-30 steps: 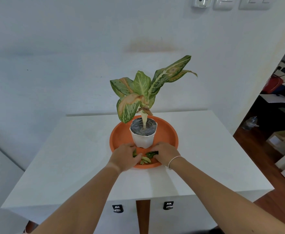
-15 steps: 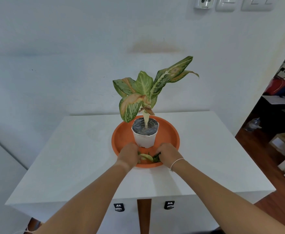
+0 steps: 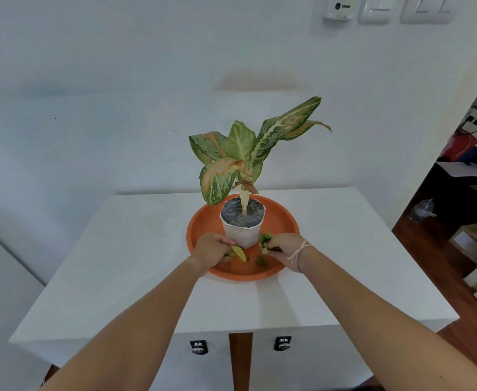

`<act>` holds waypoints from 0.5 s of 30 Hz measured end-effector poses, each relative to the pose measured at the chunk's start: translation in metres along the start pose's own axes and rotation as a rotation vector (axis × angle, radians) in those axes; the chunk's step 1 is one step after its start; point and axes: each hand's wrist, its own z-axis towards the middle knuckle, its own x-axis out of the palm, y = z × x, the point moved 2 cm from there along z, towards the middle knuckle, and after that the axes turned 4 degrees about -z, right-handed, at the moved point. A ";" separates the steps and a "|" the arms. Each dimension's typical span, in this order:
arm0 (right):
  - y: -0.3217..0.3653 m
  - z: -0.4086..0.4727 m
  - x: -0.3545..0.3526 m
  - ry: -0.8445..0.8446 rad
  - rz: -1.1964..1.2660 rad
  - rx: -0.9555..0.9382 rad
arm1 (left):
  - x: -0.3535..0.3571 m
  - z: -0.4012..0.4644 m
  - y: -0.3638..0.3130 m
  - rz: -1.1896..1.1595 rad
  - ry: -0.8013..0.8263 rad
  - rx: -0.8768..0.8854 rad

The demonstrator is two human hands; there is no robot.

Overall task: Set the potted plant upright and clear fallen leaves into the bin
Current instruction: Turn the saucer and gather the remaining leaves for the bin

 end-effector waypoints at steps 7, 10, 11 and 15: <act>-0.005 -0.010 0.002 0.044 0.468 0.129 | 0.005 -0.008 -0.006 -0.558 0.030 -0.204; -0.006 -0.010 0.001 0.039 0.541 0.119 | 0.007 -0.013 -0.008 -0.771 -0.021 -0.249; -0.006 -0.011 0.001 0.048 0.575 0.122 | 0.006 -0.015 -0.009 -0.843 -0.056 -0.265; -0.006 -0.009 0.002 0.089 0.662 0.170 | 0.007 -0.017 -0.011 -0.967 -0.164 -0.293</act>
